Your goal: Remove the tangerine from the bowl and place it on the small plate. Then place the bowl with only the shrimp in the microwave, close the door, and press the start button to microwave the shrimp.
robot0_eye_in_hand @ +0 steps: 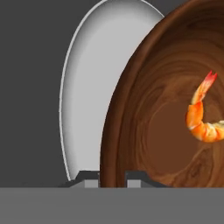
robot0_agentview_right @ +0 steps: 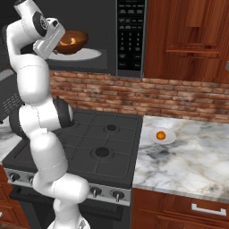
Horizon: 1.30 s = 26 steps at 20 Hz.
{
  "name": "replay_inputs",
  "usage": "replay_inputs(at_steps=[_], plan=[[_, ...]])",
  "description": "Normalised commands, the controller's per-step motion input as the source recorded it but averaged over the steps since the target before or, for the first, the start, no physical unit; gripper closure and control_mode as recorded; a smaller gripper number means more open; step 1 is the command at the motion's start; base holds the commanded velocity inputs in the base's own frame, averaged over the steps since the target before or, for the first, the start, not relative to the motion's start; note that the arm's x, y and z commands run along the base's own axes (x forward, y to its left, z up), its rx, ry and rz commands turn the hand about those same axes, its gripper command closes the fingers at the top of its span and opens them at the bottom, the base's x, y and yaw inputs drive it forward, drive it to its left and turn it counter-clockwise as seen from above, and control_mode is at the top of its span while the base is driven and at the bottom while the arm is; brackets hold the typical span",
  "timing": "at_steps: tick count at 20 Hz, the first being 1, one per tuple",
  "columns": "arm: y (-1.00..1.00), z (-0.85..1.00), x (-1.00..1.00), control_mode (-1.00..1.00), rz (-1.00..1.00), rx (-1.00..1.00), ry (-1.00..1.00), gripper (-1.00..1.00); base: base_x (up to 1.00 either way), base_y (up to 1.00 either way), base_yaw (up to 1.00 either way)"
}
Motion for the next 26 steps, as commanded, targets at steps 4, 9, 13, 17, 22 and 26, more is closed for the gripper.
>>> replay_inputs(at_steps=[4,9,13,17,22,26], plan=[[-0.02,-0.25,0.08,-1.0,0.16,0.0,0.0,-1.0,0.0,0.0,0.0],[-0.11,0.0,-0.24,-1.0,0.13,0.0,-0.11,-1.0,0.0,0.0,0.0],[-0.01,0.0,-0.72,-1.0,0.07,0.0,-0.23,-1.0,0.0,0.0,0.0],[0.01,-0.26,-0.61,-1.0,0.04,-0.06,-0.05,-1.0,0.0,0.0,0.0],[-0.08,-0.62,-0.32,-1.0,0.05,-0.23,-0.07,-1.0,0.0,0.0,0.0],[-0.34,-0.48,-1.0,-1.0,0.03,-0.18,-0.42,-1.0,0.0,0.0,0.0]])
